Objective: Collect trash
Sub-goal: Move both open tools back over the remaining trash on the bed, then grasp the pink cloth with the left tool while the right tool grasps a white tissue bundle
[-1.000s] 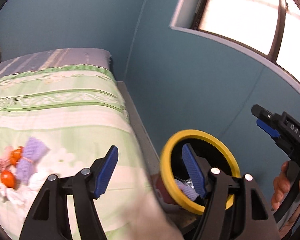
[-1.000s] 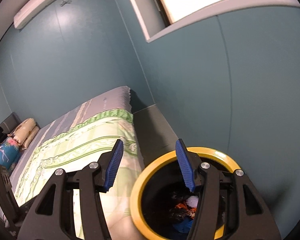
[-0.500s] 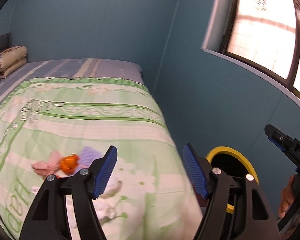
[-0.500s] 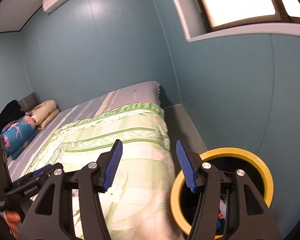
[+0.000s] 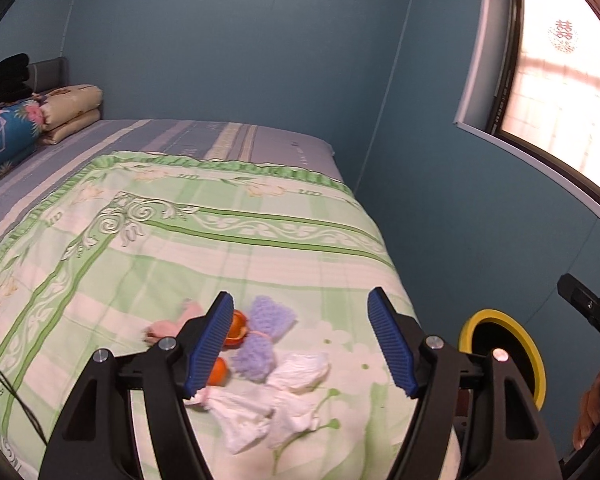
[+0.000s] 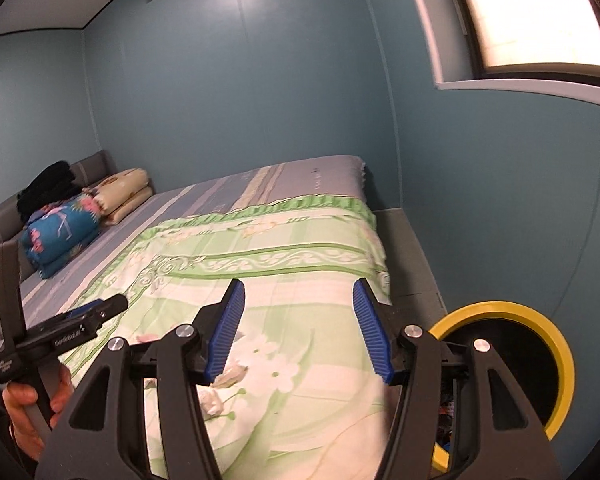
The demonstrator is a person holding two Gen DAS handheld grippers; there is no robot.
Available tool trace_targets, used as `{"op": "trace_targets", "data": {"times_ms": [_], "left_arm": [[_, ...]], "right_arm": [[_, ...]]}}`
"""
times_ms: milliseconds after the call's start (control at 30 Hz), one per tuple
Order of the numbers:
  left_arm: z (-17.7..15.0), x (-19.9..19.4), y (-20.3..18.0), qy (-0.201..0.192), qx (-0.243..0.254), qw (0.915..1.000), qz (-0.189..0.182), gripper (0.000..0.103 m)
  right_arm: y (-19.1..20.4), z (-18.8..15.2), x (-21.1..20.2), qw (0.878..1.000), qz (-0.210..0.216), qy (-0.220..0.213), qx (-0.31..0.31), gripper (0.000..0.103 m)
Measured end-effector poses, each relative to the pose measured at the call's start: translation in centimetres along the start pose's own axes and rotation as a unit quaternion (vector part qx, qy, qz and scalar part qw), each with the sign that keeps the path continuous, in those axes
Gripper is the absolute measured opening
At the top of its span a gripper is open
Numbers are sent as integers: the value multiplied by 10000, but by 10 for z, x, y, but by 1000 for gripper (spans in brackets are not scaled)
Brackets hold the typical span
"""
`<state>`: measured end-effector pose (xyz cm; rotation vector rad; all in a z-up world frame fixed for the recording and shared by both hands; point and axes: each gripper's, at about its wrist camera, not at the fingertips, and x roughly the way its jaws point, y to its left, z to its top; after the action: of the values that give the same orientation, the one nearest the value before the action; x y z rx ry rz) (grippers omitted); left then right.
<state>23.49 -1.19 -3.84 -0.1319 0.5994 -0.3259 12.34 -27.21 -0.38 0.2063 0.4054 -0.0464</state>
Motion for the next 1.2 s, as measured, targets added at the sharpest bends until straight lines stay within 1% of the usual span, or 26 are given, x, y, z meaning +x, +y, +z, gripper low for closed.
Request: {"op": "trace_targets", "data": {"times_ms": [233,400,500,533,567,633,767,933,1067,1200], "left_arm": [[-3,-4,30,0,-147,9997,183,66],[-8,-1,50,48,-257,9991,342,66],[-11,4,61,94,-350,9987,366,66],[-12,5,65,105,-370,9986,373,67],[-13,7,68,118,-397,9984,374,69],[-15,12,76,133,-446,9981,407,72],[-18,24,88,156,-482,9973,526,72],[-26,48,109,351,-765,9955,447,72],[-34,66,121,490,-883,9938,455,72],[-39,81,134,613,-964,9924,466,74]], "right_arm": [[42,-15,8,9983,369,199,-408,54],[68,-26,17,9958,522,339,-670,54],[80,-34,26,9941,607,474,-765,54],[84,-38,29,9933,640,532,-804,54],[86,-40,33,9926,666,574,-836,54],[92,-47,40,9909,721,677,-917,54],[103,-60,61,9864,830,927,-1072,54],[114,-80,83,9794,1037,1257,-1192,54],[124,-97,99,9731,1203,1493,-1279,54],[132,-112,112,9677,1334,1659,-1350,59]]}}
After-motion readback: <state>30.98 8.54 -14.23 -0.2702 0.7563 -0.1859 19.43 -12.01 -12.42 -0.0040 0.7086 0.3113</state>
